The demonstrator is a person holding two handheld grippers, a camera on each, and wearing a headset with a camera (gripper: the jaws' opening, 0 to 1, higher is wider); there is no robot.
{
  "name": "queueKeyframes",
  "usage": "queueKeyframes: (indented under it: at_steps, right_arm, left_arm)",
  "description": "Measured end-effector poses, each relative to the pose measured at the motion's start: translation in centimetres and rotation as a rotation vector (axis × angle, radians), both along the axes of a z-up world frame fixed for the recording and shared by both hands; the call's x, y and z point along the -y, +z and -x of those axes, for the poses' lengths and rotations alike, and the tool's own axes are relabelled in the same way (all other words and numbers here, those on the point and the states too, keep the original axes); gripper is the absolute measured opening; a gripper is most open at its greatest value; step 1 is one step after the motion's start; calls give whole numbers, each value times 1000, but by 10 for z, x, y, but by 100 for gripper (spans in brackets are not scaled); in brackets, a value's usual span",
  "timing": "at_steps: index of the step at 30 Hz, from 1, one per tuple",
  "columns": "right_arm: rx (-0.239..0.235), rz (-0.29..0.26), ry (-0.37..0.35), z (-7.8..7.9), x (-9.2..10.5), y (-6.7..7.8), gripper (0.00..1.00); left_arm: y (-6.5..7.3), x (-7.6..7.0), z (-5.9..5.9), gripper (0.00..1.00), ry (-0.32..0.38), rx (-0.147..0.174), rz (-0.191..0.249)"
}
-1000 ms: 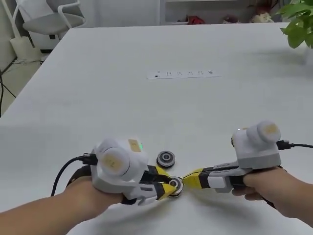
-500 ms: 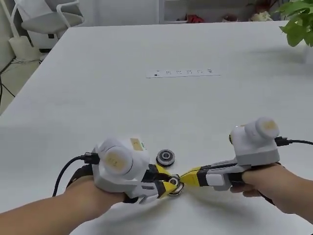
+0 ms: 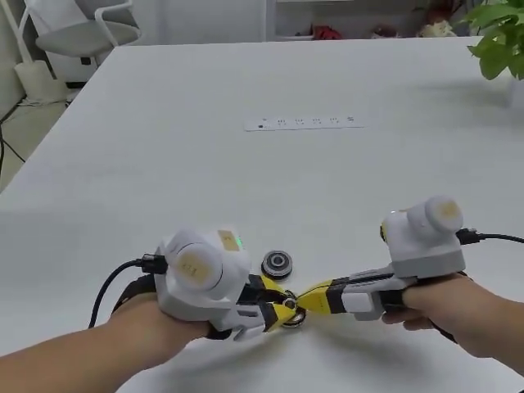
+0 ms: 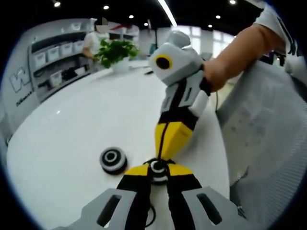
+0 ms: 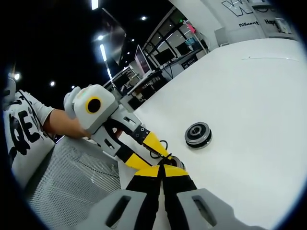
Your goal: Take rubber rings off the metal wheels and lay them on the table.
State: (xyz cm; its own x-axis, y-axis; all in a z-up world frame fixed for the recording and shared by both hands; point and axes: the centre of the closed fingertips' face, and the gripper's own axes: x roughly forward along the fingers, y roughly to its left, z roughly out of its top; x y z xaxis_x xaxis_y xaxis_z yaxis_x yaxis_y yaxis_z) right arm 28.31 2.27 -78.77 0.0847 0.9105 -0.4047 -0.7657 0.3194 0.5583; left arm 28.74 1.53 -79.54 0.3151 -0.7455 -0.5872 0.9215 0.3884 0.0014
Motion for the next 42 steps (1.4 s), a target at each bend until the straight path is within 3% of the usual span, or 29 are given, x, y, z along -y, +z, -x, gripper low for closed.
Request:
queueKeyframes:
  at_steps: [6,9,16,27,42]
  right_arm:
    - [12,21,-2,-2,3,-3,0]
    - [9,22,-18,-5,6,-3,0]
    - [2,21,-30,-5,8,-3,0]
    - [-1,10,-39,-7,9,2,0]
    - [-2,-9,-45,-7,8,12,0]
  left_arm:
    - [0,-1,0,13,-6,0,19]
    - [1,-1,-1,13,12,-48,49]
    - [2,0,2,17,-4,-70,63]
    - [14,-4,6,23,-18,-82,99]
    - [29,-16,16,35,-17,-67,132]
